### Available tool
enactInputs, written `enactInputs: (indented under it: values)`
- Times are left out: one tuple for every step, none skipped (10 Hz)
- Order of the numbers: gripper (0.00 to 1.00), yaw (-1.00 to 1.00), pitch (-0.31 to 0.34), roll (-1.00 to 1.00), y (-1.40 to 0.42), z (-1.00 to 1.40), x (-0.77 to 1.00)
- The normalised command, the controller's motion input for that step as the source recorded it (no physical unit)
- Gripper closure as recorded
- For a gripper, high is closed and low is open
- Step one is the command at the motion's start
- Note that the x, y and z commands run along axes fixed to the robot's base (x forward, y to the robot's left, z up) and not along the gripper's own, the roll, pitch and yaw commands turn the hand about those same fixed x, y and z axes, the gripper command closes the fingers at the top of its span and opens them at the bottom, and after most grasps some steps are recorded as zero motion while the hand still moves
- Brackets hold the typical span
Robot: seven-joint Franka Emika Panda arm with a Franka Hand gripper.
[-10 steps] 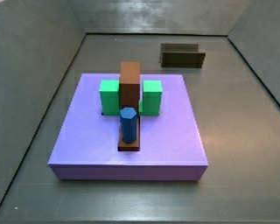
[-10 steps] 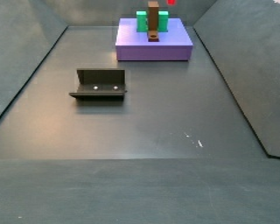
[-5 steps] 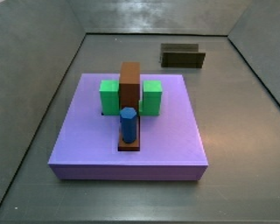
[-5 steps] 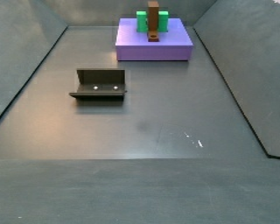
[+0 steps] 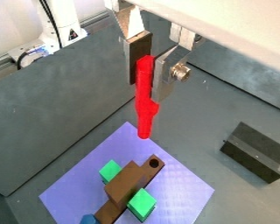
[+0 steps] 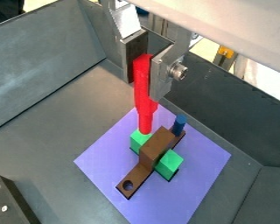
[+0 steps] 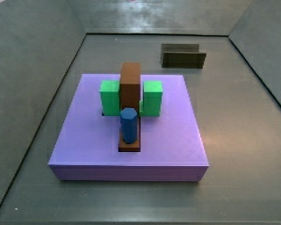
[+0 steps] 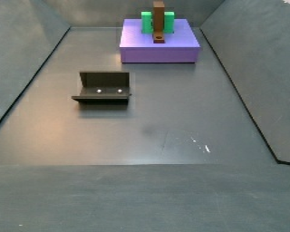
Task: Pick up the red object. Move up. Move to above the board. Insert the red object.
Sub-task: Insert the red object.
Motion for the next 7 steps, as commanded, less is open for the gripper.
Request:
enactInputs:
  values:
    - [1.0, 0.03, 0.0, 0.04, 0.27, -0.24, 0.0]
    - [1.0, 0.08, 0.0, 0.08, 0.37, -0.3, 0.04]
    - [1.0, 0.06, 0.0, 0.06, 0.37, -0.33, 0.12]
    - [1.0, 0.04, -0.043, 0.06, 0.22, -0.4, 0.22]
    - [1.0, 0.04, -0.139, 0.1, 0.14, -0.49, 0.15]
    - [1.0, 0.01, -0.087, 0.04, 0.12, -0.51, 0.21]
    - [1.0, 0.0, -0.07, 0.0, 0.04, -0.4, 0.18]
